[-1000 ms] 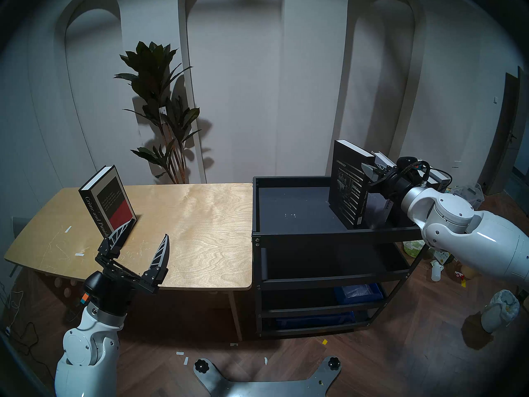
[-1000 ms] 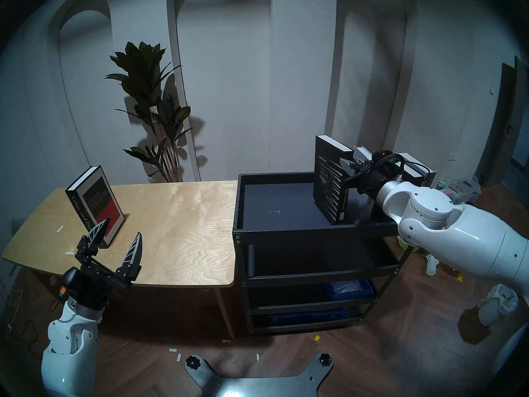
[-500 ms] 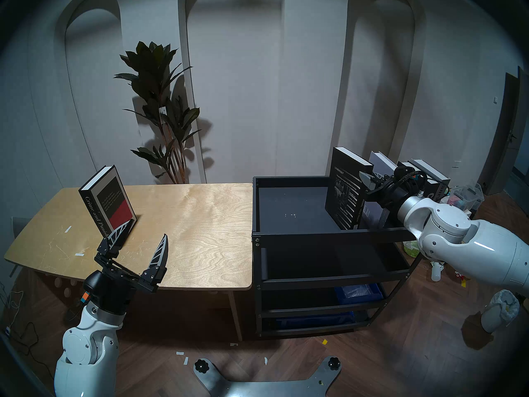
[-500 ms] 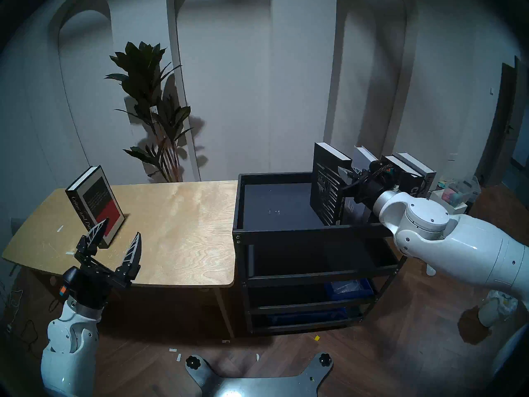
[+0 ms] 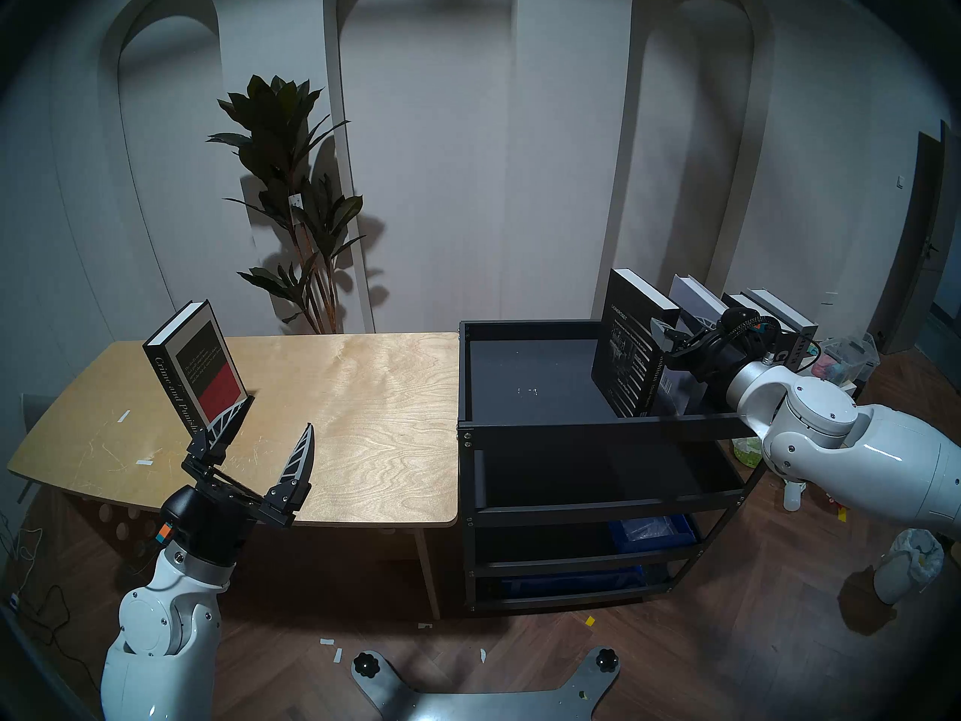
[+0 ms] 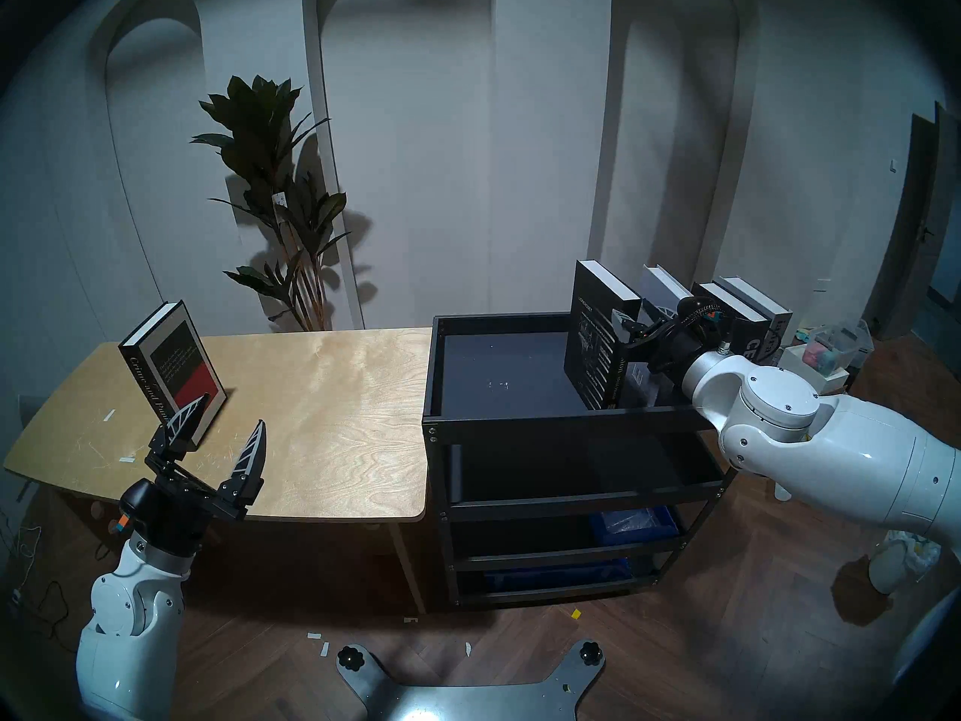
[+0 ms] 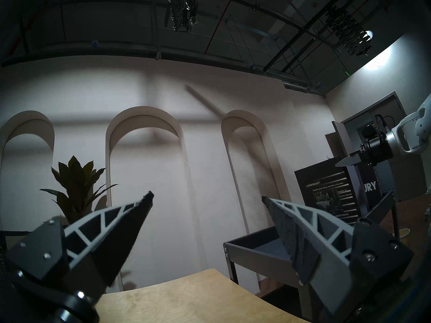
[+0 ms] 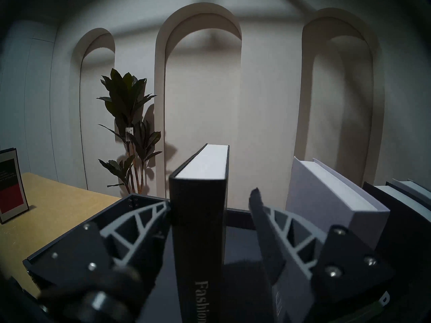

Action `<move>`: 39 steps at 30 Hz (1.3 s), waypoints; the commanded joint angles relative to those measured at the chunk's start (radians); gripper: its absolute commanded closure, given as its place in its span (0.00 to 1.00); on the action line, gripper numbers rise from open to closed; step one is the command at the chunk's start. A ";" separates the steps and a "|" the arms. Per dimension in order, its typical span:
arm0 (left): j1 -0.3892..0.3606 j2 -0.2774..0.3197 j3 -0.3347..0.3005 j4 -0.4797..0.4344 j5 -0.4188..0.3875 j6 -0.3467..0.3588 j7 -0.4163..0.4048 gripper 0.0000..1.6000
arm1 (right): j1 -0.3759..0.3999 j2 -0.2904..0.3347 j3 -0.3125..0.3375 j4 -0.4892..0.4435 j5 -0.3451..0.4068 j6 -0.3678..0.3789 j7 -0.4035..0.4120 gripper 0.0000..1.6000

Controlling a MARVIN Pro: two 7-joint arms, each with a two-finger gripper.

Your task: Move the books from the display table onto the shelf, standing them upright with spines facing out and tallest at one end

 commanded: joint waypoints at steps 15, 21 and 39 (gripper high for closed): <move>-0.045 0.017 0.012 0.002 -0.005 0.005 0.000 0.00 | 0.045 -0.032 0.027 0.009 -0.023 0.010 -0.012 0.03; -0.050 0.020 0.016 0.010 -0.007 0.000 -0.002 0.00 | 0.045 -0.029 0.026 0.003 -0.018 0.006 -0.019 0.00; -0.052 0.034 0.001 0.015 0.004 0.003 0.002 0.00 | 0.101 0.007 0.096 -0.085 -0.024 -0.053 -0.072 0.00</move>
